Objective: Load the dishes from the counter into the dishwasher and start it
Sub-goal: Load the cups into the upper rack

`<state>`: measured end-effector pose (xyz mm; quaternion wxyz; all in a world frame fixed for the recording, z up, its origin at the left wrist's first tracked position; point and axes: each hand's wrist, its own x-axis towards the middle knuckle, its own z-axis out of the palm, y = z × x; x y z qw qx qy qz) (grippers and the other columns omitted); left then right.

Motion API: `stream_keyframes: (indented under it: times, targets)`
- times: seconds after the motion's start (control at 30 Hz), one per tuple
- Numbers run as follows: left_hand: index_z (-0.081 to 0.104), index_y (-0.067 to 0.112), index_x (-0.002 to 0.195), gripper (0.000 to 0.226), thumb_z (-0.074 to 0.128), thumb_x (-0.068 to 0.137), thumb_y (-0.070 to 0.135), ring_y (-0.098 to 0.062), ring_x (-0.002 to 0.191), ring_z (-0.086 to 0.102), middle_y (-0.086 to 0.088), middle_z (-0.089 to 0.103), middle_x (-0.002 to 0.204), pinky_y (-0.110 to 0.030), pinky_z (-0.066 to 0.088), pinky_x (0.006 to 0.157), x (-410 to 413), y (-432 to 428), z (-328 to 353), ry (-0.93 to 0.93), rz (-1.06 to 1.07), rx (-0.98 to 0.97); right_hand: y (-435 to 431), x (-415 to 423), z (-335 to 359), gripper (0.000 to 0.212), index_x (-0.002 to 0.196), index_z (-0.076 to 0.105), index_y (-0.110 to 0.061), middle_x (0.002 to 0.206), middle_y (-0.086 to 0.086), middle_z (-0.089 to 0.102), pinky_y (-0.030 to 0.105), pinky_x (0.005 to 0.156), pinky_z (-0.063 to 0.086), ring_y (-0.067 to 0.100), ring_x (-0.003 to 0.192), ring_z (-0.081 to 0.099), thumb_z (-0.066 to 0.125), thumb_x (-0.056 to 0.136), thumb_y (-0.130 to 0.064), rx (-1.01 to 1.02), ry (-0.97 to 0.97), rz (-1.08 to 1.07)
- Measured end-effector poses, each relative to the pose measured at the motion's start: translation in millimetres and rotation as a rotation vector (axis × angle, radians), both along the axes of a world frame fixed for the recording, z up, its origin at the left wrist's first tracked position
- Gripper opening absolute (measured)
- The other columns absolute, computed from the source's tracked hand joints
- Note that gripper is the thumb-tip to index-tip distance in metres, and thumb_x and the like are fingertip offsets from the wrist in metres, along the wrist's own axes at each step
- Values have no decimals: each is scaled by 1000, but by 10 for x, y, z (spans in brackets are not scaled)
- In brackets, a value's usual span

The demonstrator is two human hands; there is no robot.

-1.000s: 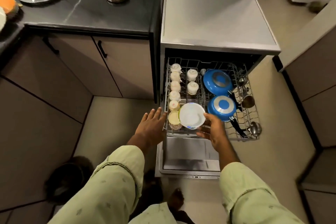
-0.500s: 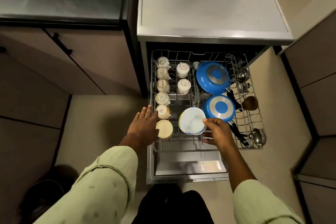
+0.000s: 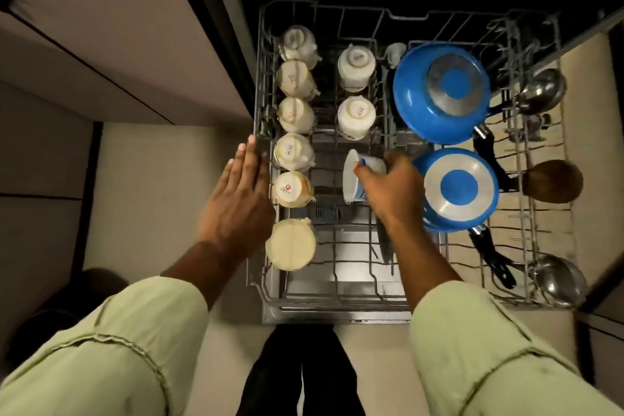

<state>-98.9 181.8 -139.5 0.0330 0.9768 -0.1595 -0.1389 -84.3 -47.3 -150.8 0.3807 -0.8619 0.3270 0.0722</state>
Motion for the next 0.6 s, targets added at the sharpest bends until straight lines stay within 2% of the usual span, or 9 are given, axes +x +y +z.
stream_keyframes:
  times: [0.07,0.17,0.23,0.33,0.47,0.53,0.6]
  targets:
    - [17,-6,153,70,39,92,20,-30,146,-4,-27,2,160,-42,2,117,7,-21,-35,-25,-3,16,57,72,-86,51,117,61,-17,110,6,66,27,72,43,26,97,64,72,79,-49,-79,22,43]
    - [21,-7,152,74,35,88,28,-32,146,3,-28,7,160,-44,9,117,-7,-34,-18,-41,8,13,124,134,-138,53,118,60,-18,111,9,66,31,76,51,29,100,64,72,79,-51,-145,5,61]
    - [24,-6,152,73,29,89,31,-33,146,6,-28,9,159,-45,12,117,-10,-32,-12,-60,5,22,146,175,-157,53,119,59,-15,113,11,66,30,75,49,30,101,64,73,81,-48,-165,-5,82]
    - [29,-7,150,71,32,90,31,-35,145,12,-30,15,157,-46,15,115,-5,-19,-33,-92,-17,45,179,217,-210,53,120,59,-13,116,13,65,24,72,39,31,103,64,72,82,-47,-183,-38,110]
    - [29,-6,150,71,37,88,29,-36,145,18,-27,10,157,-46,17,116,0,-2,-70,-113,-43,41,194,266,-270,53,119,60,-8,115,13,65,22,73,36,29,104,62,71,84,-46,-210,-78,117]
    - [29,-6,150,72,43,87,28,-36,145,18,-26,6,156,-46,19,116,1,3,-77,-121,-45,38,179,308,-293,54,116,62,-6,111,14,67,24,72,39,29,102,63,69,85,-50,-216,-79,131]
    - [29,-5,150,72,40,88,30,-35,145,19,-25,6,156,-46,20,116,-1,2,-81,-126,-42,34,167,333,-300,58,117,62,-7,113,12,66,25,73,42,28,104,62,67,84,-54,-208,-76,141]
